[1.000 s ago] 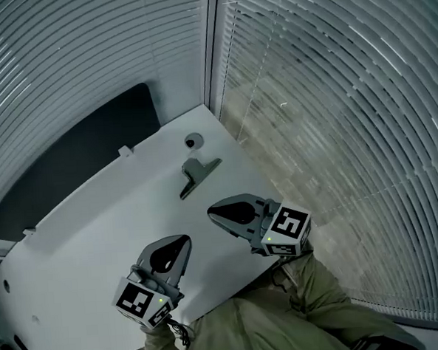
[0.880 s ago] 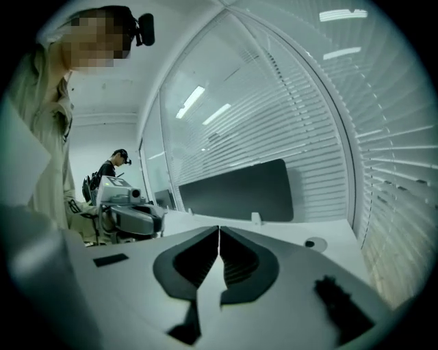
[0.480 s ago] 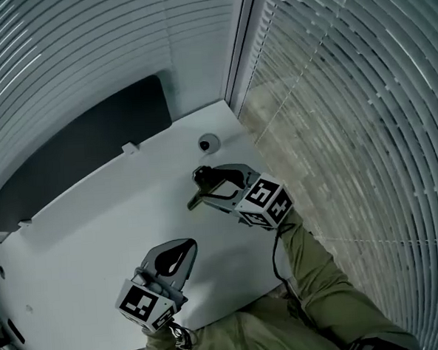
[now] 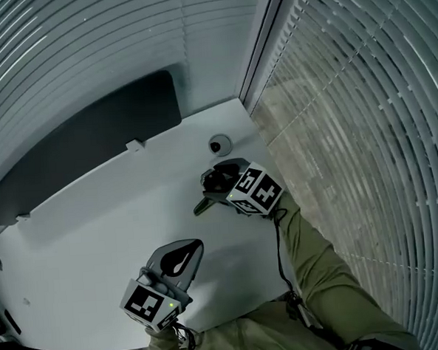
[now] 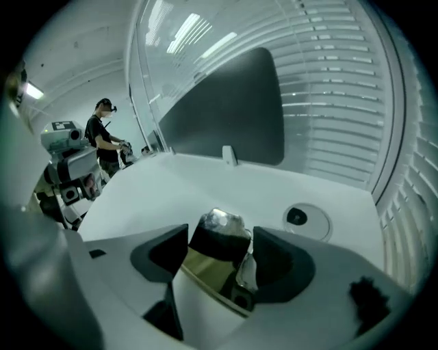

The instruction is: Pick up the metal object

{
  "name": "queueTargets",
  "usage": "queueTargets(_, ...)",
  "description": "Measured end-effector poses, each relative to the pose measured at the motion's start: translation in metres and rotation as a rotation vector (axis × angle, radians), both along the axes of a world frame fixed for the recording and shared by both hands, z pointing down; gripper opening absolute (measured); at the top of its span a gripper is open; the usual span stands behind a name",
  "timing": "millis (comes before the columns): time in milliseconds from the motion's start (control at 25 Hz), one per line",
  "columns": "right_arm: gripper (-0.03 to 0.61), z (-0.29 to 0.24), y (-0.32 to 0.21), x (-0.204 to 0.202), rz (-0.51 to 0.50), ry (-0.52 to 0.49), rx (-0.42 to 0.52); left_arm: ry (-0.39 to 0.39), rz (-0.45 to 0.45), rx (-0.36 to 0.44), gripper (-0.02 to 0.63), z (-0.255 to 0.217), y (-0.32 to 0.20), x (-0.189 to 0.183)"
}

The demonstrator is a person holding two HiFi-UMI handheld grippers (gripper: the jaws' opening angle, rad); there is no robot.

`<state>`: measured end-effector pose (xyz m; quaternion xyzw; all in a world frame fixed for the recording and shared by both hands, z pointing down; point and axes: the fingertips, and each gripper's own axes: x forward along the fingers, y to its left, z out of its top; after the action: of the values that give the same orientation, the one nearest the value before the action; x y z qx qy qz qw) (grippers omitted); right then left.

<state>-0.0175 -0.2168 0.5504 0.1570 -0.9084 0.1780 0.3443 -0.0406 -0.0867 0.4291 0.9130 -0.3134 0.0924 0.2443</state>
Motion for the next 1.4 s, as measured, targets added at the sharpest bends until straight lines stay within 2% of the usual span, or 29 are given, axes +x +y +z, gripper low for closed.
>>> queueTargets(320,0.290,0.005,0.001,-0.004,-0.055,0.032,-0.048,0.007,-0.025,-0.020,0.006,0.005,-0.015,-0.002)
queueTargets(720,0.270,0.003,0.002,-0.004,0.021,0.046,-0.026,0.000,-0.053,0.006,0.006,-0.005,-0.012,-0.012)
queueTargets(840,0.268,-0.002,0.007,-0.006,0.031,0.052,0.007,-0.012,-0.077,0.056,0.006,-0.009,-0.007,-0.022)
queueTargets(1040,0.267,-0.022,0.010,-0.018,0.027,-0.025,0.093,-0.046,-0.121,0.127,0.006,-0.007,0.004,-0.030)
queueTargets(1400,0.267,-0.120,0.052,-0.045,-0.065,-0.136,0.284,-0.067,-0.191,0.190,0.006,-0.055,0.039,-0.038)
